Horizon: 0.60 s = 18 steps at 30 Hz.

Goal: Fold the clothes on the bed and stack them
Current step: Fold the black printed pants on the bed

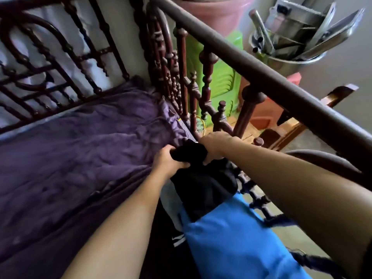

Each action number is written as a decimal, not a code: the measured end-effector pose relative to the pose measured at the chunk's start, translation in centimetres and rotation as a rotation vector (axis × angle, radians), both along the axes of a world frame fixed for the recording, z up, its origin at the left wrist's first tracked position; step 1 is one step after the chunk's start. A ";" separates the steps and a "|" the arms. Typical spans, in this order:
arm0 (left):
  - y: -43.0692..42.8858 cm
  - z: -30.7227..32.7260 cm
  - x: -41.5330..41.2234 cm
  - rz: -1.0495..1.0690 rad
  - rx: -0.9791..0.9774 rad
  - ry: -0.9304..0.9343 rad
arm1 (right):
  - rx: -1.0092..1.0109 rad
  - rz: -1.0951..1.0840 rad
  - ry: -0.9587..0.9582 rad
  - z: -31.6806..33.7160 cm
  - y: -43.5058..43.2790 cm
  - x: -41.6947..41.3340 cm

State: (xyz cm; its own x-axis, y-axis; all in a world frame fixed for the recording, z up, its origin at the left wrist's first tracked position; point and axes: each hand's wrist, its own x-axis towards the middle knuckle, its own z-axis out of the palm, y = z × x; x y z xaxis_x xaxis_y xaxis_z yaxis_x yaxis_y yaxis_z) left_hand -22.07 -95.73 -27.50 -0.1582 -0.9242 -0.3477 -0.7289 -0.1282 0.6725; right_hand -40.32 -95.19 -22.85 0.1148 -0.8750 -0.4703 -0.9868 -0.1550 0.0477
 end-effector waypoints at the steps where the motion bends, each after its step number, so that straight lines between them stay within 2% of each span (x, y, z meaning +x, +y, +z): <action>1: 0.3 -1.3 -0.2 0.036 -0.073 -0.135 | -0.023 0.000 -0.017 -1.8 -0.3 -0.1; 3: 2.0 -3.3 -0.5 -0.033 -0.226 -0.389 | -0.065 0.033 -0.024 -5.3 -0.5 -0.2; 5: 4.3 -5.3 -0.5 -0.154 -0.257 -0.475 | -0.133 0.079 -0.012 -8.1 -0.5 -0.4; 8: 7.6 -8.3 0.0 -0.243 -0.107 -0.457 | -0.219 0.111 -0.058 -10.9 -0.9 -0.8; 12: 10.3 -10.7 0.7 -0.243 0.031 -0.424 | -0.108 0.118 -0.007 -12.8 -1.9 -0.6; 15: 11.1 -10.0 1.2 -0.278 0.065 -0.403 | -0.093 0.100 0.000 -12.4 -2.2 -0.1; 18: 12.0 -8.0 3.1 -0.284 0.104 -0.377 | -0.210 0.111 0.056 -10.3 -1.3 1.4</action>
